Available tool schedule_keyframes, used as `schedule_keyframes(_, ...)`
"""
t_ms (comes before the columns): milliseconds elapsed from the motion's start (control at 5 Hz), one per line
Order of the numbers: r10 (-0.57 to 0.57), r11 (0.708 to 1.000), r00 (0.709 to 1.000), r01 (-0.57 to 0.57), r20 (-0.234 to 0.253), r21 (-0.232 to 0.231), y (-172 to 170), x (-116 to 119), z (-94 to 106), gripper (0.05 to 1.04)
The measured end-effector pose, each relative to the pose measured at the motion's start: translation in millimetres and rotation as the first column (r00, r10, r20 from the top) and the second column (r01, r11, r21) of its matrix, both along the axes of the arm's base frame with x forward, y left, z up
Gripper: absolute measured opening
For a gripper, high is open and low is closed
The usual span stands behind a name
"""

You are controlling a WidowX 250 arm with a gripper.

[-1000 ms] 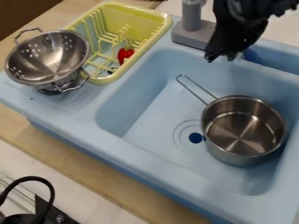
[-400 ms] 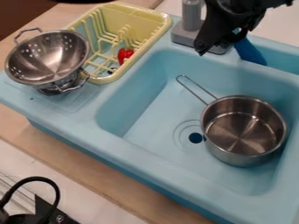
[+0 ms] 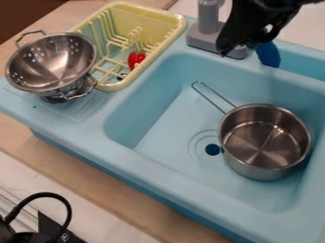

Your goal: Put the fork inside the silver pan in the sink

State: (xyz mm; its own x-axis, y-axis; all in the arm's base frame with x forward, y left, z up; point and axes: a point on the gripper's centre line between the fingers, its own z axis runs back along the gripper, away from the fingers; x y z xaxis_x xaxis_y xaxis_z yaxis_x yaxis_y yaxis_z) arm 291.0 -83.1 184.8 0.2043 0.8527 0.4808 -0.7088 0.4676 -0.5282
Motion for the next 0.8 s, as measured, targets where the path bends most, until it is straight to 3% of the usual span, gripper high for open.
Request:
schedule_keyframes(200, 0.002, 1.000, 1.000, -0.002, 0.022, 0.027, -1.6, -8.3, 11.9, 0.440)
schedule_keyframes(600, -0.005, 1.000, 0.999, 0.004, 0.048, 0.018, -7.0, -9.1, 31.5, 0.430)
schedule_keyframes(800, -0.023, 1.000, 1.000, 0.023, -0.001, 0.002, -12.2, -13.9, 31.5, 0.430)
